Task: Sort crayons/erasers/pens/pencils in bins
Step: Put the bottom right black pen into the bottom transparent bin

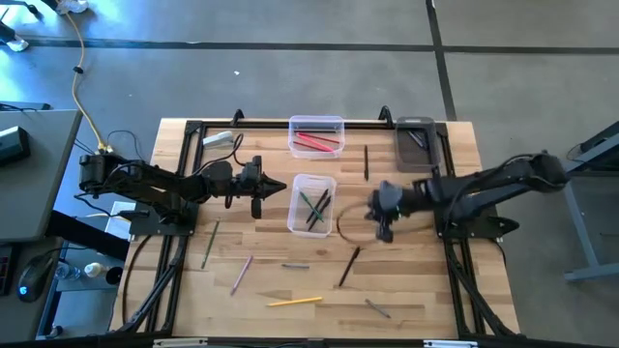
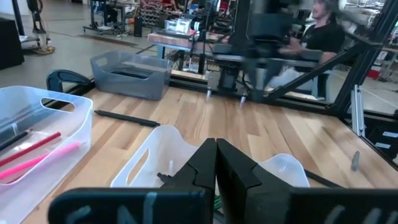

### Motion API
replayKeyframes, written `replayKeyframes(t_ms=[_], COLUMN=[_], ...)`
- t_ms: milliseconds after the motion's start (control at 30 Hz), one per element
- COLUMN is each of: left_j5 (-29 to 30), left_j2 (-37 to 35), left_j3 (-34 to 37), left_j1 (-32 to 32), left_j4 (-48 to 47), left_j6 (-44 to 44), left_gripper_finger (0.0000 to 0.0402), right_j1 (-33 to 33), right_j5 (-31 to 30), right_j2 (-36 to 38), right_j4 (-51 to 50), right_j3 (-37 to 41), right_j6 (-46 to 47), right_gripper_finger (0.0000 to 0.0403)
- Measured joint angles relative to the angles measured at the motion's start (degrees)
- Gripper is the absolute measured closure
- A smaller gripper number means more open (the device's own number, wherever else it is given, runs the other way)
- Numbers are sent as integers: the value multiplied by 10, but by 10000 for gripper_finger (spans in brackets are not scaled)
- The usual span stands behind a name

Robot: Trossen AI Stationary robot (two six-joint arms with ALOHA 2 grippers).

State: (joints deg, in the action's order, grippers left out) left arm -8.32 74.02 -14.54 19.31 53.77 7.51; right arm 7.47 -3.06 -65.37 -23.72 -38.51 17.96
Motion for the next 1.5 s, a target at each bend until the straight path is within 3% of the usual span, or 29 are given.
replayKeyframes(t_ms=[167, 300, 500, 667, 1033, 1300, 1500], left_j5=[0, 0, 2, 2, 2, 5, 16], left_j2=[0, 0, 0, 0, 0, 0, 0], left_j3=[0, 0, 0, 0, 0, 0, 0], left_j1=[0, 0, 0, 0, -32, -56, -65], left_j4=[-3, -3, -4, -5, -5, -5, -5], left_j6=[-1, -2, -2, -2, -7, -23, -22], left_gripper_finger=[401, 401, 401, 401, 401, 401, 401], right_j1=[100, 145, 183, 190, 192, 180, 161], right_j5=[-26, -34, -35, -33, -13, 1, 37], right_j2=[-29, -73, -164, -238, -367, -418, -425], right_j4=[13, 40, 35, 19, -99, -104, -103], right_j3=[0, -3, -68, -132, -255, -268, -267], right_j6=[87, 120, 63, 0, -165, -190, -195], right_gripper_finger=[390, 347, 264, 226, 222, 223, 267])
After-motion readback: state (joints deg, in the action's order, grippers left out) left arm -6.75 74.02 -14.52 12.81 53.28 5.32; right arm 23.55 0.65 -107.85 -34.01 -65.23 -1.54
